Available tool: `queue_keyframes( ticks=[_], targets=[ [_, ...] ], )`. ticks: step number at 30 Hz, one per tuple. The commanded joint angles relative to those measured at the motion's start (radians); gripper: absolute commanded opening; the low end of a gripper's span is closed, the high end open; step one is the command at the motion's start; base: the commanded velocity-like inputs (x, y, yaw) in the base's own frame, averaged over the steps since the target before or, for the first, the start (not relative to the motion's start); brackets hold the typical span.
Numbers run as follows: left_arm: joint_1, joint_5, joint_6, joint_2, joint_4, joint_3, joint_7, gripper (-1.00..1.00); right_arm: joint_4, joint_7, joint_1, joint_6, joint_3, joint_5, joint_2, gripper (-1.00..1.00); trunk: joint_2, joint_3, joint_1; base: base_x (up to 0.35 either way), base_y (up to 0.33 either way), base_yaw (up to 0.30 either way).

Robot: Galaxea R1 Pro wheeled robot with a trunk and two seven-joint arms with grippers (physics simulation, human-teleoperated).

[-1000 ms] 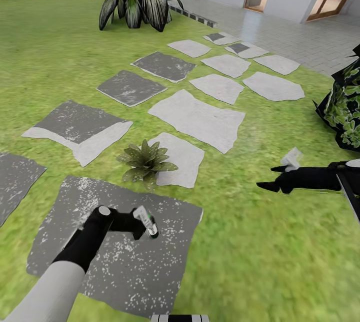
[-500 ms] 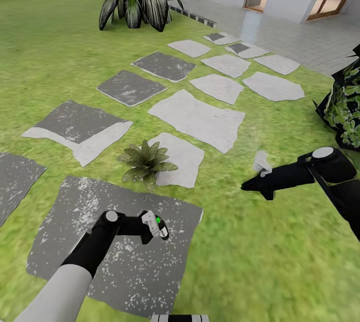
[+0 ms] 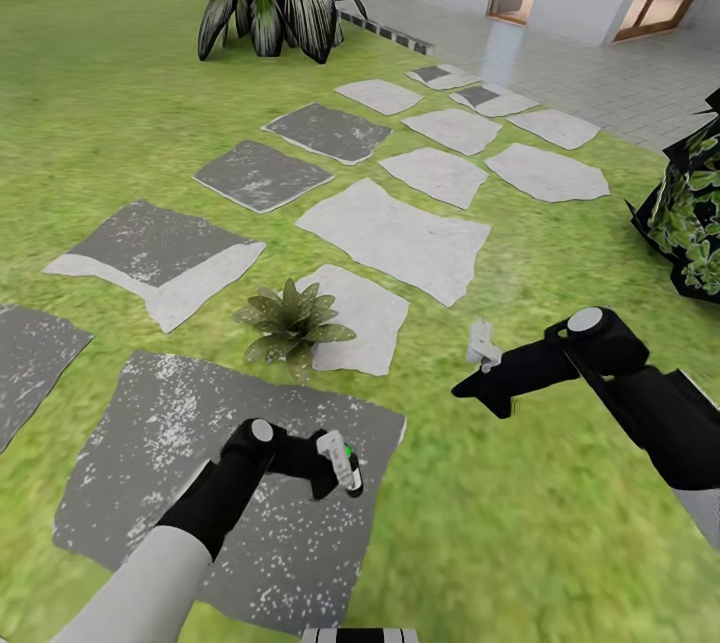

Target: Pick up the pesticide atomizer in the garden and spray insectifuge to fully cover both potted plants in the garden.

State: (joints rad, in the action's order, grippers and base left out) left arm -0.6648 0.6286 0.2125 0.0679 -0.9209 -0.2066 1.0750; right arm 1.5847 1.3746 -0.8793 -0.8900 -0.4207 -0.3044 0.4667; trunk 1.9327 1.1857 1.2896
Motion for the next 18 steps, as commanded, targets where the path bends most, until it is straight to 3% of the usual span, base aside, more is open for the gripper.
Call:
queue_keyframes(
  ticks=[1, 8, 18],
  targets=[
    [-0.001, 0.003, 0.012, 0.004, -0.002, -0.001, 0.005, -1.0, 0.001, 0.009, -0.001, -0.007, -0.002, -0.014, -0.002, -1.0, 0.0, 0.001, 0.0, 0.0, 0.0, 0.0],
    [-0.01, 0.003, 0.046, 0.037, -0.008, -0.062, 0.007, -1.0, 0.001, 0.008, -0.001, -0.006, -0.005, -0.03, -0.013, -1.0, 0.0, 0.001, 0.0, 0.0, 0.0, 0.0],
    [-0.016, 0.002, 0.061, 0.075, -0.052, -0.071, 0.008, -1.0, 0.0, 0.006, -0.001, -0.006, -0.006, -0.031, -0.016, -1.0, 0.0, 0.001, 0.0, 0.0, 0.0, 0.0]
  ],
)
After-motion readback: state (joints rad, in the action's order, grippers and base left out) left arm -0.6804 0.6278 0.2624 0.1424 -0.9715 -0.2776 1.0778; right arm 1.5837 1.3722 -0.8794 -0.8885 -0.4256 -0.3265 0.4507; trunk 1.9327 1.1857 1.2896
